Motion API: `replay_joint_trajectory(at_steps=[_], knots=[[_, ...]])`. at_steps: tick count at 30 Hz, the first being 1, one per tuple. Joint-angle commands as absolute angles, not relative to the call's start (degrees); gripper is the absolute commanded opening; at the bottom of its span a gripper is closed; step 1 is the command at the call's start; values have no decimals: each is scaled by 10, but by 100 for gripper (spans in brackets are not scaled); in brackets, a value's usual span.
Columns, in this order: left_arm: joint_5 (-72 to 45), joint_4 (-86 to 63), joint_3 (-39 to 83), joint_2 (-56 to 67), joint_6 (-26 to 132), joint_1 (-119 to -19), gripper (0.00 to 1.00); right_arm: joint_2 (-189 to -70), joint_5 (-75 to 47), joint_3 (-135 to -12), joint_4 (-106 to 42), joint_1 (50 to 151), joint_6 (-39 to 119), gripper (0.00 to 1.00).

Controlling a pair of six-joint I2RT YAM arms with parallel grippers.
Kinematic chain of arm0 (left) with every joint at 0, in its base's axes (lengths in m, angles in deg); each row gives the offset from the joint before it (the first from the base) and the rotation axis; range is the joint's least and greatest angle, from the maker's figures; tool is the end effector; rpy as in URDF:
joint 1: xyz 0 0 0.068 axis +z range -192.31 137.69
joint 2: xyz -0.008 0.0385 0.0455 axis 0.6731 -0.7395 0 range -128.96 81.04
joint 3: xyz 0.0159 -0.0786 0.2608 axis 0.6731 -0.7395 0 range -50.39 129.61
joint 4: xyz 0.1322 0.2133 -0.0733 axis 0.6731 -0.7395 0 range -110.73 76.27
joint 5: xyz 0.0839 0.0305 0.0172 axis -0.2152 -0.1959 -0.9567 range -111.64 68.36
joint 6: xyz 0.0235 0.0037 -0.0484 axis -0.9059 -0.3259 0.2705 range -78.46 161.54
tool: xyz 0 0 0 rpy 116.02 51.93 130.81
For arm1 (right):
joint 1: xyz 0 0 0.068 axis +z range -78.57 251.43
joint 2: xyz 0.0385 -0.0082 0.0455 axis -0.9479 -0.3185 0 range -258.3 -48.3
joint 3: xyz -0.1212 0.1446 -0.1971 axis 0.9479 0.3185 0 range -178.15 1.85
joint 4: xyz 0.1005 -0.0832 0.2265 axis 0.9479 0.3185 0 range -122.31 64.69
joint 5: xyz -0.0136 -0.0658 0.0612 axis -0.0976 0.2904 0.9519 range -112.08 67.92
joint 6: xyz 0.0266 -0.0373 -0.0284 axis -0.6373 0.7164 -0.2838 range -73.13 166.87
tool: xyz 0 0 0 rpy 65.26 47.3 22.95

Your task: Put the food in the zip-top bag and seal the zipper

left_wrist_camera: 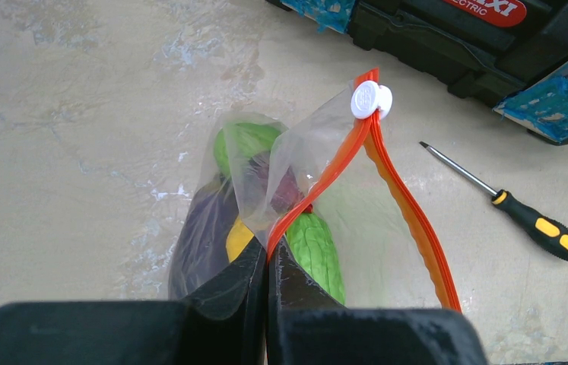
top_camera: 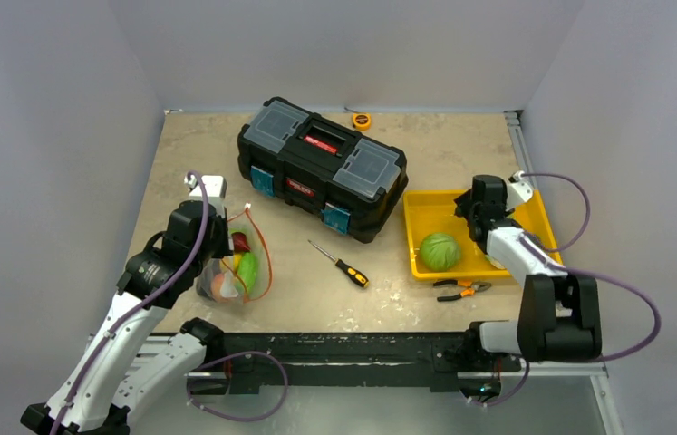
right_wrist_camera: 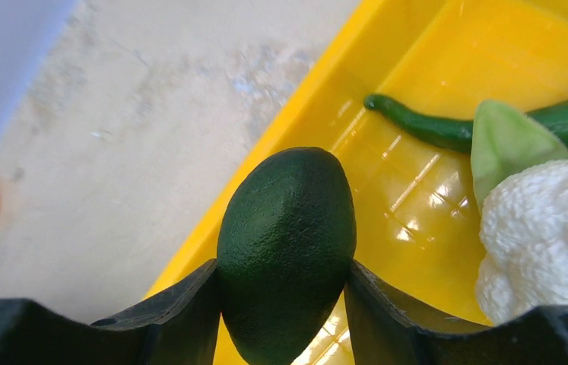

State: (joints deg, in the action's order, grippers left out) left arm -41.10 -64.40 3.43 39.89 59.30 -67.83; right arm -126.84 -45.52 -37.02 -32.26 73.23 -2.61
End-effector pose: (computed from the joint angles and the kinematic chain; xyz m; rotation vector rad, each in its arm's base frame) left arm 0.1240 -0.0462 0.3332 -0.0344 2.1902 -0.0447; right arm 0.2768 -0.0055 0.1940 1.0787 1.9147 0.0351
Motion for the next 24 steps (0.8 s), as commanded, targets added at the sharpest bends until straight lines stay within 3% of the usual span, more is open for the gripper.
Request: replay_joint_trajectory(at_steps=[1, 4, 12, 18, 21, 24], knots=[[-406, -630, 36, 398, 582, -677, 0, -1192, -481, -363, -333, 729, -21, 28], [-406, -630, 36, 397, 582, -677, 0, -1149, -482, -364, -311, 729, -24, 19], [-408, -630, 36, 396, 583, -677, 0, -999, -385, -288, -415, 729, -4, 17], [-405, -629, 36, 395, 582, -677, 0, -1030, -230, -364, -388, 729, 21, 5], [-406, -629, 36, 396, 582, -677, 0, -1049, -113, -389, -421, 733, -1, 3], [-407, -629, 36, 398, 582, -677, 0, -1041, -79, -399, -468, 773, -27, 3]])
